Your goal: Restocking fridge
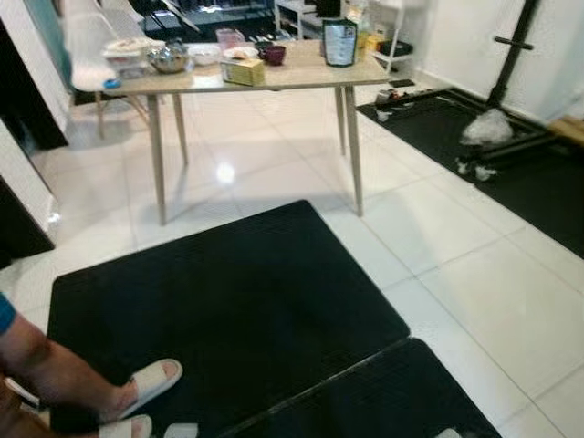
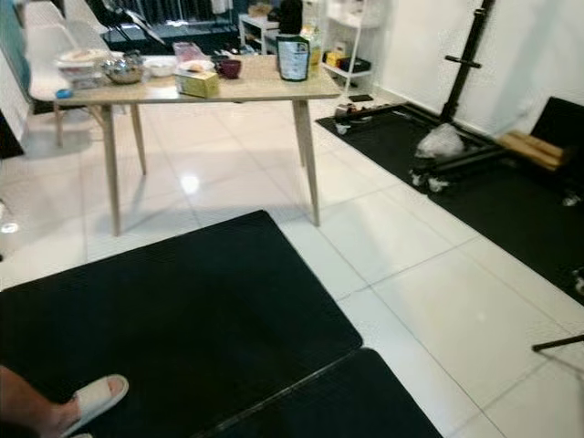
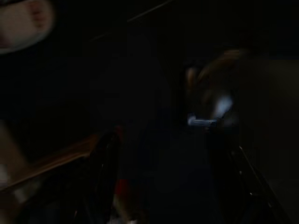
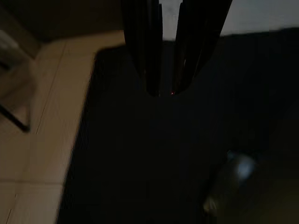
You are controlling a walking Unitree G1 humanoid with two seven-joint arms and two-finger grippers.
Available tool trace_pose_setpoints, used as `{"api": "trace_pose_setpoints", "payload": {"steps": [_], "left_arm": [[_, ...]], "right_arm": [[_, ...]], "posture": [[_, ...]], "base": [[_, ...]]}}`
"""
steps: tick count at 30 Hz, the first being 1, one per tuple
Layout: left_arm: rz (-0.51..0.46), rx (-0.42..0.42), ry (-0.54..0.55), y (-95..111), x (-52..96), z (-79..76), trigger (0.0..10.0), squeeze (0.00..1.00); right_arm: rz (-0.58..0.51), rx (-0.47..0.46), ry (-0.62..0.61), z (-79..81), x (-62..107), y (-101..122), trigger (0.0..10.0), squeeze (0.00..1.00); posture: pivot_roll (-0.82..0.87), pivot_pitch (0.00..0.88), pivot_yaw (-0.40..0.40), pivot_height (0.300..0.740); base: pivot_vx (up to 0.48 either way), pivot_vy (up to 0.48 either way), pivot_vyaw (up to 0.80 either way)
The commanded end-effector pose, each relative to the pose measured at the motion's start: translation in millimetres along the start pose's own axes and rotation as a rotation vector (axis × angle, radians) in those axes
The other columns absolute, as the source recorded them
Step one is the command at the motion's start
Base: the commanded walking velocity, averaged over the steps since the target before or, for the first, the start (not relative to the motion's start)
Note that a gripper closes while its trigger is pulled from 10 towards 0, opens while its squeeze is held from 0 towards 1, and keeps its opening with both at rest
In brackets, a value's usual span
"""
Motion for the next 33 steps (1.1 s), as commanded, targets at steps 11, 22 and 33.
{"api": "trace_pose_setpoints", "payload": {"steps": [11, 22, 33], "left_arm": [[-0.066, -0.039, -0.005, 30, -2.7, 4.4, 10.0, 0.0], [-0.067, 0.022, 0.002, 27, -4.6, -2.1, 10.0, 0.0], [-0.075, 0.05, 0.014, 26, -4.4, -1.6, 10.0, 0.0]], "right_arm": [[0.033, 0.011, 0.009, 9.7, -0.3, -10, 10.0, 0.0], [0.008, 0.043, -0.016, -2.9, 0.8, -9, 10.0, 0.0], [0.008, 0.069, -0.013, -7.3, 1.5, -12, 10.0, 0.0]], "posture": [[-0.04, 0.0, 0.039, 0.74], [0.0, 0.0, 0.008, 0.74], [0.03, 0.0, 0.001, 0.74]], "base": [[0.367, 0.0, -0.5], [0.371, 0.0, 0.0], [0.373, 0.0, 0.0]]}}
Point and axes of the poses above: a point about 5 cm out from each wrist's last joint towards the gripper, its own x axis pointing back from the gripper into the wrist, its own y axis along the axis of the wrist's last joint, z = x × y, the point moved 1 cm from there along -x, pointing out of the wrist towards the gripper, and after that the axes turned 3 degrees about x, right-handed, at the moved point
